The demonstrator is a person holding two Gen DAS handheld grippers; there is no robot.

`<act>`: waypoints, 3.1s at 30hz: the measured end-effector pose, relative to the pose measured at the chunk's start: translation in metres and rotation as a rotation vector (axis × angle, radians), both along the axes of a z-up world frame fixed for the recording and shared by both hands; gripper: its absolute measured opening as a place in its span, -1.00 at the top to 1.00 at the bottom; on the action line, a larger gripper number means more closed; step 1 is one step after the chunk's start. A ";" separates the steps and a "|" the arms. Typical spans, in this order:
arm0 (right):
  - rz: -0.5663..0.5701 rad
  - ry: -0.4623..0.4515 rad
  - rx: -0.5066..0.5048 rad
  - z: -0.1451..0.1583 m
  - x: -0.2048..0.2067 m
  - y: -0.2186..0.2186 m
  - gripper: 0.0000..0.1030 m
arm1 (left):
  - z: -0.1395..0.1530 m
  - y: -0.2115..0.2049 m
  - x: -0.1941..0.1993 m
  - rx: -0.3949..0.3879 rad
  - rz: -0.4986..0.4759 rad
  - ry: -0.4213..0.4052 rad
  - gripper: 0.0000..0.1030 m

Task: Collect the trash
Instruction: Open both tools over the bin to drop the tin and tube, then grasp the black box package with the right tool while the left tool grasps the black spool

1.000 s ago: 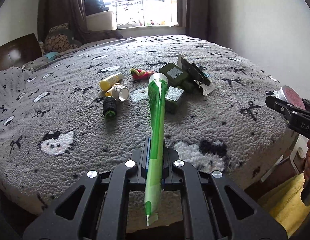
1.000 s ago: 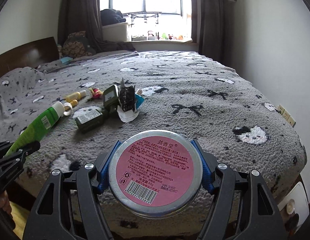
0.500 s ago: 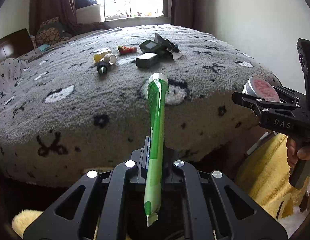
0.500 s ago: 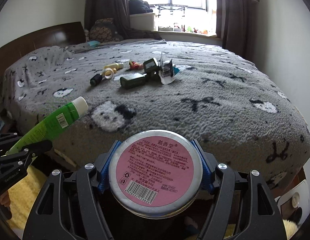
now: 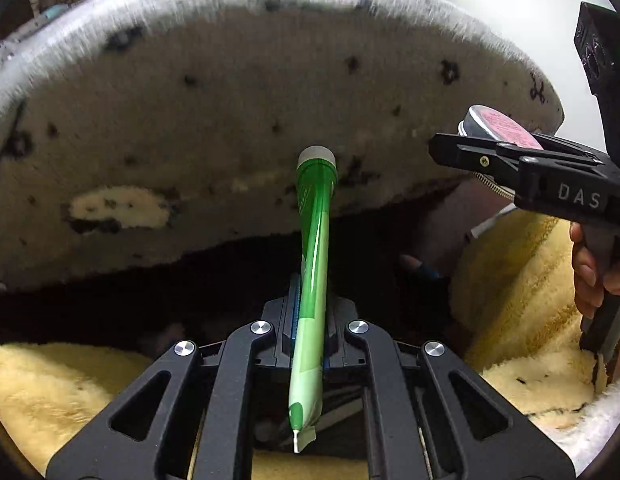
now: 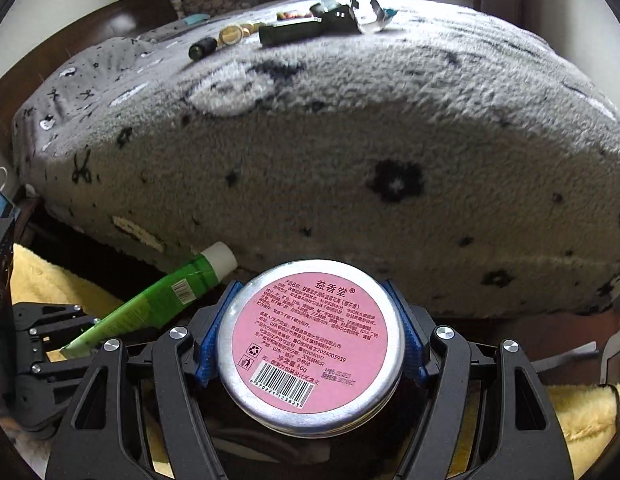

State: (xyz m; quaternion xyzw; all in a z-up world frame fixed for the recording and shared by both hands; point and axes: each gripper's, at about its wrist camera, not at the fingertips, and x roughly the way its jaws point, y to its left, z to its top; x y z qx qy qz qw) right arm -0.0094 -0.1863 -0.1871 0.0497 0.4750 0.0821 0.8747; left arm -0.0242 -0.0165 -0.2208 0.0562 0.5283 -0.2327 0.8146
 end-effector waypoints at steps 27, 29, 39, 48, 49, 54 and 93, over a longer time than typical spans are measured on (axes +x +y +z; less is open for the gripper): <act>0.026 0.234 0.022 -0.065 0.032 0.031 -0.66 | -0.063 0.000 0.023 0.027 0.032 0.187 0.25; 0.014 0.217 0.012 -0.058 0.031 0.028 -0.66 | -0.058 0.001 0.024 0.027 0.038 0.174 0.17; -0.031 -0.122 -0.083 0.039 0.031 0.012 -0.66 | 0.023 0.022 0.035 0.058 0.088 -0.109 -0.41; -0.102 -0.252 -0.154 0.094 0.079 -0.026 -0.73 | 0.081 0.046 0.075 0.062 0.166 -0.262 -0.46; -0.116 -0.261 -0.151 0.099 0.087 -0.030 -0.74 | 0.086 0.049 0.083 0.058 0.172 -0.270 -0.46; -0.141 -0.302 -0.141 0.113 0.118 -0.044 -0.74 | 0.118 0.059 0.125 0.053 0.217 -0.322 -0.46; -0.013 -0.247 -0.071 0.110 0.275 -0.026 0.93 | 0.117 0.027 0.292 0.050 0.252 -0.266 0.51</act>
